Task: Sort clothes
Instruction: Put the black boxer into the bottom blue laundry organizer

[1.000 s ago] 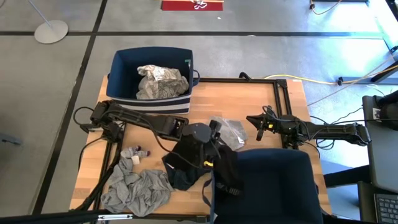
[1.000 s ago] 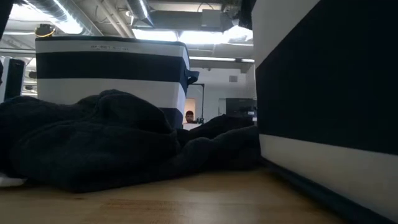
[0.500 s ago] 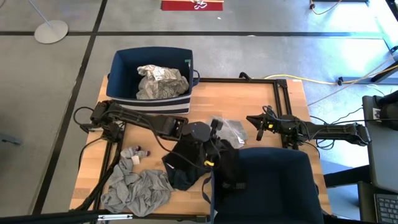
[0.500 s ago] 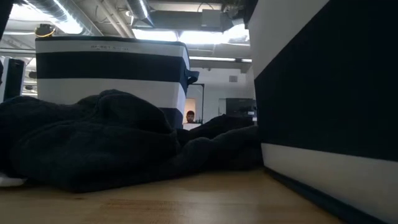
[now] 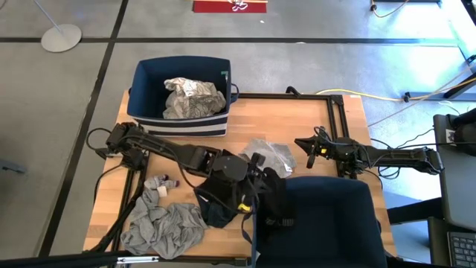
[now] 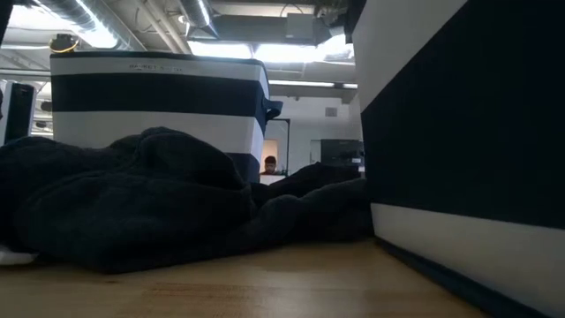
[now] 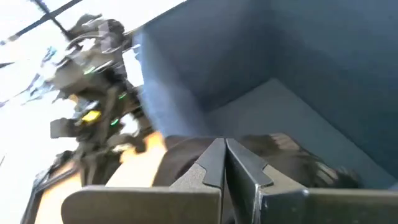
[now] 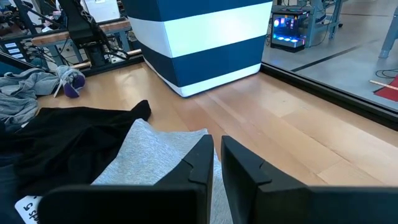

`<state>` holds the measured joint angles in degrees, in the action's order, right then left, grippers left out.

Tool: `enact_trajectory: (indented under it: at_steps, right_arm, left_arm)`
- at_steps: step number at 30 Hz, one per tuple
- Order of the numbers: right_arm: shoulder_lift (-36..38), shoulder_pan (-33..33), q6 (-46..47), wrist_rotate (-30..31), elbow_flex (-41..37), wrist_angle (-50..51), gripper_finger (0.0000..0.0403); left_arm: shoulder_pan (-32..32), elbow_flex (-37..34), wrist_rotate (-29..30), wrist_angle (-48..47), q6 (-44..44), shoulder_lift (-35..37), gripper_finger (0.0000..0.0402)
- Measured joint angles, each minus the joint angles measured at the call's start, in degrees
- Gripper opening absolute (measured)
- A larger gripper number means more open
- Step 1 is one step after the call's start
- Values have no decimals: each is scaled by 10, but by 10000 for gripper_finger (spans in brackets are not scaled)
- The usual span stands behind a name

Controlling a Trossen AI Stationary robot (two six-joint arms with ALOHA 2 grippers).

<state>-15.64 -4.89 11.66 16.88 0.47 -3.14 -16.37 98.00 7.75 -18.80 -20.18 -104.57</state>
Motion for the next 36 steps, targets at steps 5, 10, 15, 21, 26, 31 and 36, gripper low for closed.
enact_trajectory:
  at_steps: [5,10,15,21,26,31,36]
  right_arm:
    - [0,0,0,0,0,0,35]
    - [0,0,0,0,0,0,35]
    - [0,0,0,0,0,0,35]
    - [0,0,0,0,0,0,35]
    - [0,0,1,0,0,0,35]
    - [0,0,4,-5,0,1,35]
    - [0,0,4,-10,0,2,35]
  left_arm:
    - [8,19,54,-23,86,0,4]
    - [8,27,54,-35,128,0,15]
    - [7,27,54,-56,157,0,89]
    - [12,27,54,-59,194,0,182]
    - [22,27,49,-64,233,-17,209]
    - [22,27,38,-61,231,-28,211]
    - [22,27,38,-56,222,-28,190]
